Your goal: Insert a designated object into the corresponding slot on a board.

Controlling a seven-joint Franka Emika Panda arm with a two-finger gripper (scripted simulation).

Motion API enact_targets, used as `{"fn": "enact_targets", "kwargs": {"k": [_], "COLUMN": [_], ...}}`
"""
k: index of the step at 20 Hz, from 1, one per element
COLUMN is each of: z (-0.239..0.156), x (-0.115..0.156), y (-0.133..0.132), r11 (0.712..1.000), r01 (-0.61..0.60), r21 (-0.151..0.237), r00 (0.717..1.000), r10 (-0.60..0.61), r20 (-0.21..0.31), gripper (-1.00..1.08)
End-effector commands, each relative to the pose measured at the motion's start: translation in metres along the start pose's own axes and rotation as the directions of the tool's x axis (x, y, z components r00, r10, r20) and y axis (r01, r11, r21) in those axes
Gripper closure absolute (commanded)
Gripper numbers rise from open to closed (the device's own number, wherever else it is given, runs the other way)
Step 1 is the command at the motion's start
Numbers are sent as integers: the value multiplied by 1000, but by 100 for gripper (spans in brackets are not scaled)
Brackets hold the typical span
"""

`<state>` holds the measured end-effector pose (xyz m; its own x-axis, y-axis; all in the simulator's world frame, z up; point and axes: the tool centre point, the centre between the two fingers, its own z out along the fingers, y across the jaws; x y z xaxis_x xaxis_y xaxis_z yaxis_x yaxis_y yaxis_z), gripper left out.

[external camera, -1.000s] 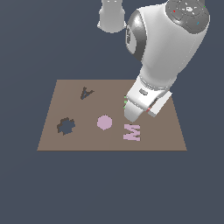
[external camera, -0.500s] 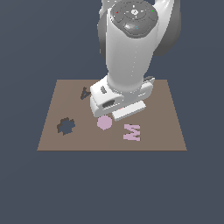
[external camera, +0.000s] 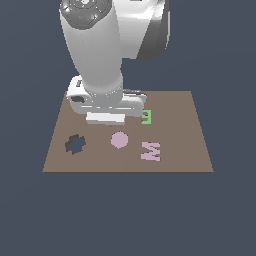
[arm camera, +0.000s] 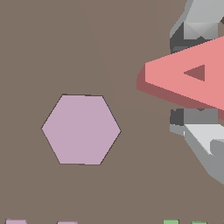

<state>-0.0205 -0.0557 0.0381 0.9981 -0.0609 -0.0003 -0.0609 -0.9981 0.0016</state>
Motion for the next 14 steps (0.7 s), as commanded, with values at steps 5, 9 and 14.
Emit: {"fn": "enact_targets", "kwargs": {"k": [5,9,14], "z": [-1,-2,-2], "x": [-26,-39,-48], "y": [37,50,57], "r11": [972,946,923], "r01": [-236,-325,-384], "r21": [0,0,0], "r00": [972,946,923], "r10": [236,325,384], "r20": [1,1,2], "gripper": [108,108,108]}}
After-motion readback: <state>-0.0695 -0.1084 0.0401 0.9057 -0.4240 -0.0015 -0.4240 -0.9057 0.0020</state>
